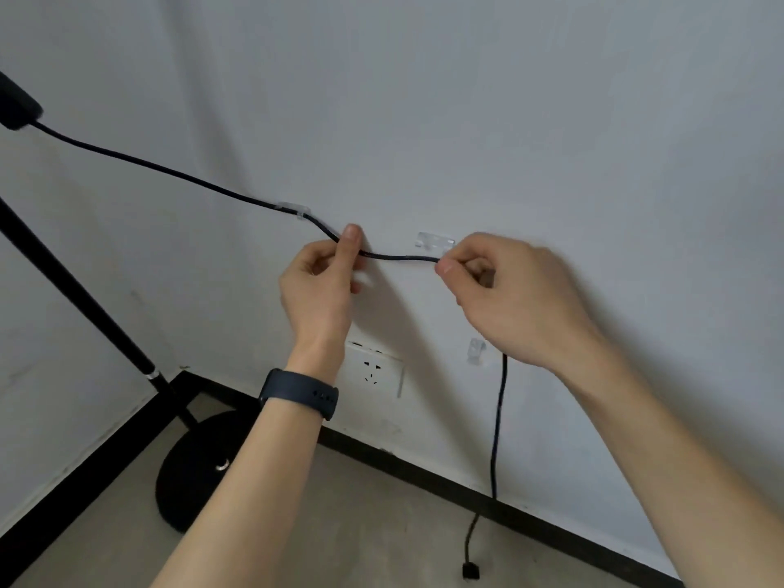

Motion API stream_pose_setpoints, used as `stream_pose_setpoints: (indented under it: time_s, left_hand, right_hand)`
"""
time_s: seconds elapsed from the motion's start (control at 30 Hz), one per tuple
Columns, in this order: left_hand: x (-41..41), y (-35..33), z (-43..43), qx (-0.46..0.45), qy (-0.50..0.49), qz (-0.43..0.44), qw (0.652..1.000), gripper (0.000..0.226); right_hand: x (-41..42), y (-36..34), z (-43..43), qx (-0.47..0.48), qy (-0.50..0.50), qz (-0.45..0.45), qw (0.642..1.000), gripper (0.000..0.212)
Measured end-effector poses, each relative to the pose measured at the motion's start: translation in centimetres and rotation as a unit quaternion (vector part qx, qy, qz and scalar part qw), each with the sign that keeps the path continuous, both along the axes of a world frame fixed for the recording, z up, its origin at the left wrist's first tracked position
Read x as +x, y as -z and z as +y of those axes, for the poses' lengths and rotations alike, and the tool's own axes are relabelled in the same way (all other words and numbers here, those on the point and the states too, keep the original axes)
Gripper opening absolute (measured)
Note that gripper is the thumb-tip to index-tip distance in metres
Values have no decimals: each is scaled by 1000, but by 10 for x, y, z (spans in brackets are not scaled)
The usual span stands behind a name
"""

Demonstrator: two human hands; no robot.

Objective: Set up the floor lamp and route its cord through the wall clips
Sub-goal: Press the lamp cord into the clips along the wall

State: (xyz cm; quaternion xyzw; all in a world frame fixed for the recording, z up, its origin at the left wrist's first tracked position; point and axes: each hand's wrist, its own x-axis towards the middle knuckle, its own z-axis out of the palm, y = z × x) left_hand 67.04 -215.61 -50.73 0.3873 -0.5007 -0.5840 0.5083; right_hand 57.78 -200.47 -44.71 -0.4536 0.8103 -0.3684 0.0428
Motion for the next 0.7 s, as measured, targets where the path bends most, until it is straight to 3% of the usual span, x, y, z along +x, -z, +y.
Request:
stream_pose_setpoints:
  time_s: [0.1, 0.43, 0.53, 0.7]
  left_hand:
    - [-5, -5, 9, -4, 11, -17, 1000, 33]
    - [-9, -6, 29, -20, 102, -22, 994, 27]
    - [-12, -3, 31, -51, 78, -16, 996, 26]
    - [-13, -7, 24, -80, 19, 1, 997, 23]
  right_hand:
    - [13, -3, -3, -42, 67, 100, 992, 20]
    - [6, -6, -5, -98, 131, 149, 975, 15]
    - [2, 0, -3, -129, 123, 157, 971, 15]
    - [-1, 21, 3, -95, 92, 105, 986, 15]
